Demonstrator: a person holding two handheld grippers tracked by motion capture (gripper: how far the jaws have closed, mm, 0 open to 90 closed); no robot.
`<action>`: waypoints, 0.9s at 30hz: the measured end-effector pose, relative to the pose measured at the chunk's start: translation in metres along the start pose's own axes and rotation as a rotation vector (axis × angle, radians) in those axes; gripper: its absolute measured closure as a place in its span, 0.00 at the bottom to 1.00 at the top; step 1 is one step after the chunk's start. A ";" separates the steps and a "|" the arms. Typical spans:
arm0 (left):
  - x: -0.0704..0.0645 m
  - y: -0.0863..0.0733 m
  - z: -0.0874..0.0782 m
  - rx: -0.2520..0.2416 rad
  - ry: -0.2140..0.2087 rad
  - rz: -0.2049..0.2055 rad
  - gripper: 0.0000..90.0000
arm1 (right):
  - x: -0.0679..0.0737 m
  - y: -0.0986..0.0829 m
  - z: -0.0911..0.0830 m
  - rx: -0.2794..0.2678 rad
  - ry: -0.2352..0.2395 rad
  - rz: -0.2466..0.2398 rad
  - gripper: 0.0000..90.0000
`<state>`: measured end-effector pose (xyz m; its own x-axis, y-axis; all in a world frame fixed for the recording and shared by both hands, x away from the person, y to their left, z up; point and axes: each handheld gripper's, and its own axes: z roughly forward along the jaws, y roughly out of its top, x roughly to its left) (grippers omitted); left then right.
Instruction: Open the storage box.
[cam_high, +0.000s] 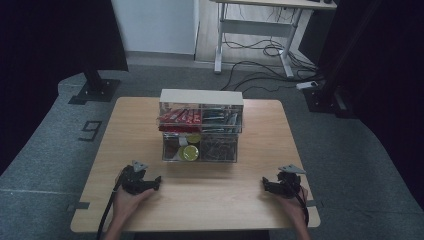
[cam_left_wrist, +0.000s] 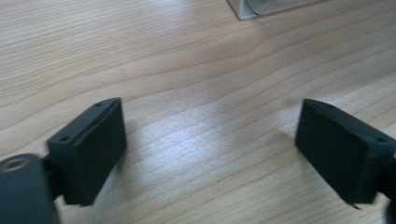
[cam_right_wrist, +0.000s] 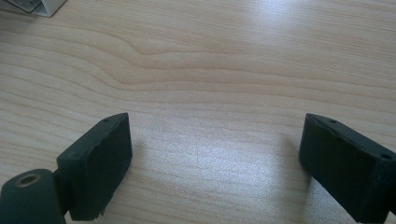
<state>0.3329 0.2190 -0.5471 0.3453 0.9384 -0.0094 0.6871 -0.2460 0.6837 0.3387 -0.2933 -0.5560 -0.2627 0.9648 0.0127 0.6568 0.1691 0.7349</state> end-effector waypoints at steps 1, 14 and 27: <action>0.000 0.000 0.000 -0.002 0.003 -0.001 0.14 | 0.000 0.000 0.000 -0.001 0.000 -0.001 0.11; 0.000 -0.004 -0.007 -0.034 -0.002 -0.023 0.30 | 0.001 -0.001 -0.001 -0.008 -0.021 0.020 0.15; 0.010 -0.009 -0.027 -0.090 0.049 -0.083 0.69 | 0.001 -0.001 -0.001 -0.009 -0.024 0.023 0.16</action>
<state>0.3125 0.2377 -0.5336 0.2565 0.9659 -0.0349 0.6513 -0.1460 0.7446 0.3371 -0.2929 -0.5555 -0.2303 0.9730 0.0133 0.6557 0.1450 0.7410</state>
